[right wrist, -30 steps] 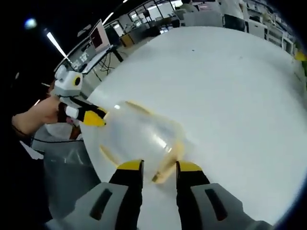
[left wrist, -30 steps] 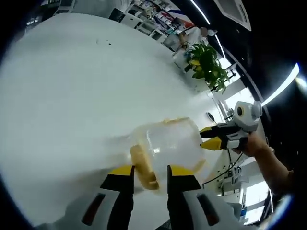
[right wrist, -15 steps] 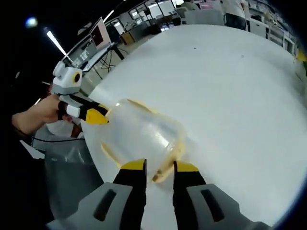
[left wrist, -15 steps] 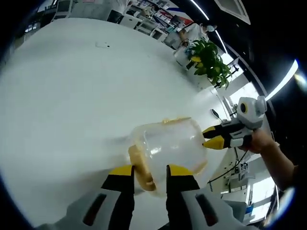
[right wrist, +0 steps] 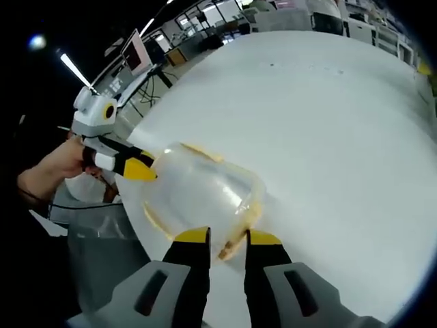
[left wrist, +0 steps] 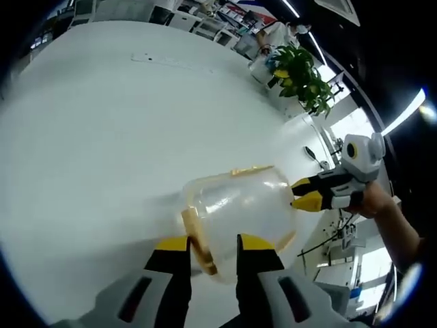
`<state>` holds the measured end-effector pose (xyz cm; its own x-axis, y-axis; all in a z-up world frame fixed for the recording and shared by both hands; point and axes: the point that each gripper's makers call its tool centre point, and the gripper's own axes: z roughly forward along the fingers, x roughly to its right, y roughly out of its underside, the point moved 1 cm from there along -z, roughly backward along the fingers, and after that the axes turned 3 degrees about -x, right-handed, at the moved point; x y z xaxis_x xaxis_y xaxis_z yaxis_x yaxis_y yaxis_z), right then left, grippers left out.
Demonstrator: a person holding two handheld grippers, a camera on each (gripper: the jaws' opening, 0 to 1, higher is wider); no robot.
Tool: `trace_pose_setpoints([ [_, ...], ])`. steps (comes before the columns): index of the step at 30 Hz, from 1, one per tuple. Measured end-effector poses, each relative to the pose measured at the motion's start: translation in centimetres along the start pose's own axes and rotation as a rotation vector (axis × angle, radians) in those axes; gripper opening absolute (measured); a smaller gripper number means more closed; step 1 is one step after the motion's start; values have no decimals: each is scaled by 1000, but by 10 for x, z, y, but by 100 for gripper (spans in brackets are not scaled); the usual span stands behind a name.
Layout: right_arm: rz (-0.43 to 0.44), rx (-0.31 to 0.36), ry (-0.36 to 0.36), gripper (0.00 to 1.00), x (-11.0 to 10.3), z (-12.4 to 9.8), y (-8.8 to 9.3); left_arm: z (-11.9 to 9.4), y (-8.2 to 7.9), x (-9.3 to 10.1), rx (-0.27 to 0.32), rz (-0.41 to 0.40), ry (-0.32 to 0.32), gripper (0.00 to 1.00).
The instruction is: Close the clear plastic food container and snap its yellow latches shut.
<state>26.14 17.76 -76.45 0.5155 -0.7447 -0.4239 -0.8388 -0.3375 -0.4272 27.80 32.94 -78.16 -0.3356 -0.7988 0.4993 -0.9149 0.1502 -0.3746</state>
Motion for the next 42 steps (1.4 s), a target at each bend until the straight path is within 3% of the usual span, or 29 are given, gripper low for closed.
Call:
trace_pose_setpoints([
  [5,-6,-25,7,15,1,-1,2,0,1,0,8,-4,26,19],
  [14,27,-7,11,16,2,-3,7,-1,0,0,-25,28,37,21],
  [19,-6,9,50,17,5,-3,5,-2,-2,2,-25,104,27,23],
  [20,-15,8,58,18,5,-3,4,-3,-5,0,-18,162,15,23],
  [22,-64,-7,83,18,7,-2,2,-4,-6,1,-26,184,-6,24],
  [26,-141,-42,126,19,8,-2,-1,-6,-16,3,7,378,-90,29],
  [34,-357,-83,208,22,6,-2,-7,-7,-25,13,-28,689,-193,29],
  [40,-508,-105,219,22,5,-1,-8,-4,-26,28,-61,937,-225,25],
  [42,-504,-109,219,22,5,-1,-9,-2,-25,32,-65,964,-215,25],
])
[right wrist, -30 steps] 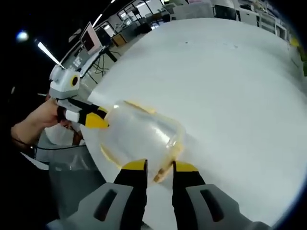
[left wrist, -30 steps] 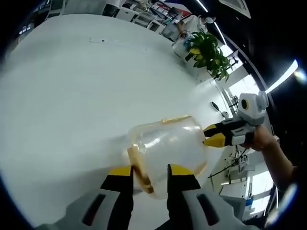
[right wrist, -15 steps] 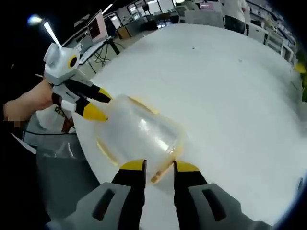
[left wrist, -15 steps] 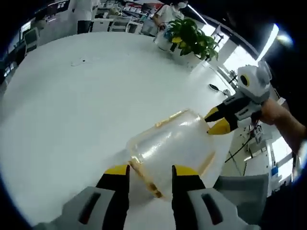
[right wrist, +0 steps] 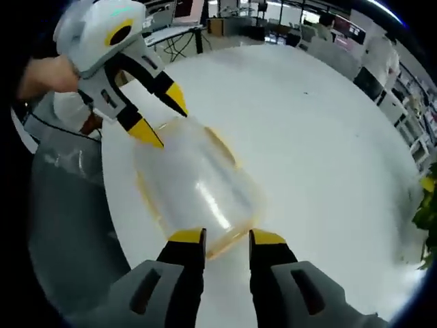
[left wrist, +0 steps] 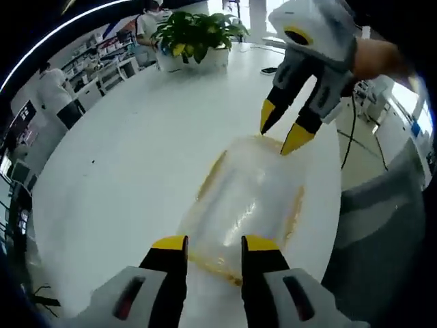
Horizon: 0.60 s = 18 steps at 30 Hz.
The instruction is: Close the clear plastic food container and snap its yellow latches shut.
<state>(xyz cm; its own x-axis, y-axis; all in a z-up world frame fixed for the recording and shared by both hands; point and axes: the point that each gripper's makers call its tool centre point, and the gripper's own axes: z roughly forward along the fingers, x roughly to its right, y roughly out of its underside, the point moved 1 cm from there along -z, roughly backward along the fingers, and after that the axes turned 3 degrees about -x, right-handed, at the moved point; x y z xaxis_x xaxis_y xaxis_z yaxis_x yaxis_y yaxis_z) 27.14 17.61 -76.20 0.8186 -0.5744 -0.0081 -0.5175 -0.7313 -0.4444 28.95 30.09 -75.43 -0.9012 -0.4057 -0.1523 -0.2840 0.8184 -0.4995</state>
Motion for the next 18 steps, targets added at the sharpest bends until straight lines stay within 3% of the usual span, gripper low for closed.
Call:
trace_pose_setpoints([
  [2,-18,-2,-1,26,0,0,-1,0,-2,6,2,23,34,30],
  [4,-75,19,-8,26,-2,-1,-7,-3,-15,17,58,61,71,30],
  [9,-147,100,-59,26,-14,-4,-28,-2,-23,27,66,102,82,28],
  [15,-256,102,-97,27,-24,7,-39,-2,-27,34,67,97,119,28],
  [18,-259,129,-130,27,-30,9,-50,0,-24,35,54,101,124,27],
])
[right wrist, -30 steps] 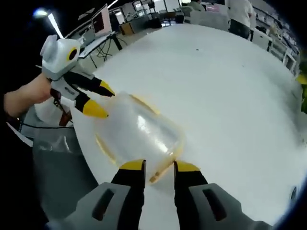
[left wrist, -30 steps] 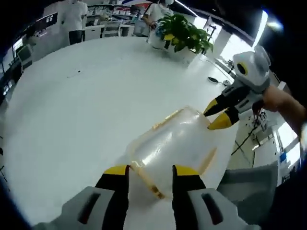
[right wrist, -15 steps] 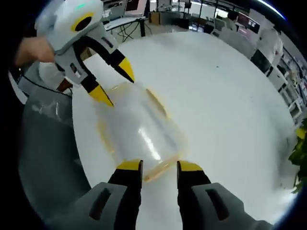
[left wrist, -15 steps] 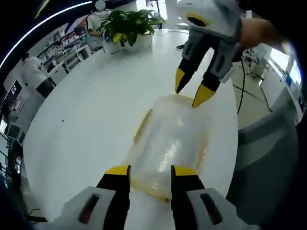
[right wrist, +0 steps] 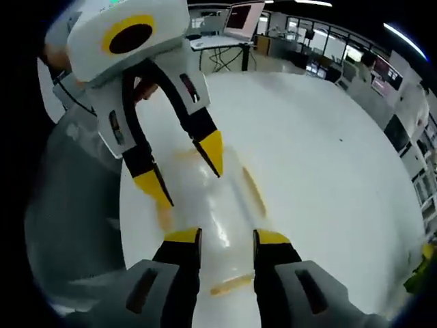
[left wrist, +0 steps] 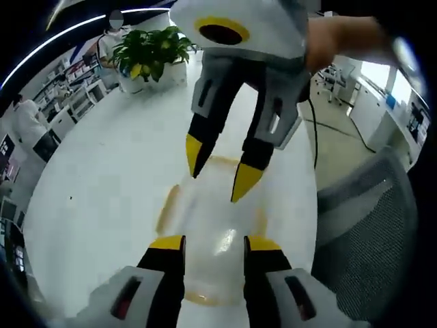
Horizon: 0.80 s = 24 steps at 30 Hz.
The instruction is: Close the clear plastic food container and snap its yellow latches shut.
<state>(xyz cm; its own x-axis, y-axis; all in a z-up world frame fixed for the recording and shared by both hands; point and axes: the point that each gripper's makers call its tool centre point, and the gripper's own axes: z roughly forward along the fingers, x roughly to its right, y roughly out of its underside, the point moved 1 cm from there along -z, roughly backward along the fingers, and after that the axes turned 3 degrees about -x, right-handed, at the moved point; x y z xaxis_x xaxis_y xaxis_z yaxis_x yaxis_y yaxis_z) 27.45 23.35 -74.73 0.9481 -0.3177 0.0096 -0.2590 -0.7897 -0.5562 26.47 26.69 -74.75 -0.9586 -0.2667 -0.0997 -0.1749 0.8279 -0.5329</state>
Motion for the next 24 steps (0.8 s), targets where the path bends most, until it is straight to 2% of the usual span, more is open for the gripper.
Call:
trace_pose_setpoints([
  [7,-36,11,-3,26,1,7,-14,1,-3,5,5,-4,6,27],
  [19,-48,-2,-8,26,15,12,-22,5,-6,23,8,17,6,28],
  [24,-62,-30,-30,29,20,18,-23,8,-4,30,-4,26,21,27],
])
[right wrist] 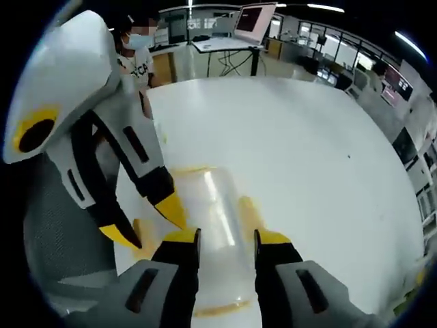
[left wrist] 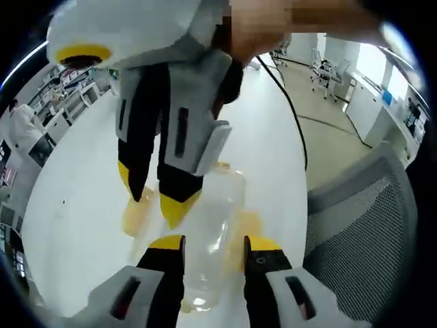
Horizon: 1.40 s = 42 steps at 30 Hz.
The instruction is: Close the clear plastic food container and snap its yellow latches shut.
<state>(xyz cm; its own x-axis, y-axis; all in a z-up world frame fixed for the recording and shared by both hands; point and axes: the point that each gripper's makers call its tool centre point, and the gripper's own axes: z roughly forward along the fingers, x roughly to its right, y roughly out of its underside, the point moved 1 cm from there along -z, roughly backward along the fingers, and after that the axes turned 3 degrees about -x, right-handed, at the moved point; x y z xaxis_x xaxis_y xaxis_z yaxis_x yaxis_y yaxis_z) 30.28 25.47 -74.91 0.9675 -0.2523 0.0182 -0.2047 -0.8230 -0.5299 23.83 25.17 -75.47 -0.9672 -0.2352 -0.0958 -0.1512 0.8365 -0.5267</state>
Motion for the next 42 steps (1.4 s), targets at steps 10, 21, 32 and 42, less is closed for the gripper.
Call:
trace_pose_setpoints([
  [10,47,-32,-115,31,5,9,-1,0,3,3,-8,1,-11,32],
  [21,44,-118,-219,30,6,6,5,4,13,-1,-6,19,-68,38],
  [32,41,-150,-248,32,10,8,1,8,11,4,-25,240,-172,40],
  [42,9,-232,-330,32,10,14,1,10,9,7,-72,295,-176,38],
])
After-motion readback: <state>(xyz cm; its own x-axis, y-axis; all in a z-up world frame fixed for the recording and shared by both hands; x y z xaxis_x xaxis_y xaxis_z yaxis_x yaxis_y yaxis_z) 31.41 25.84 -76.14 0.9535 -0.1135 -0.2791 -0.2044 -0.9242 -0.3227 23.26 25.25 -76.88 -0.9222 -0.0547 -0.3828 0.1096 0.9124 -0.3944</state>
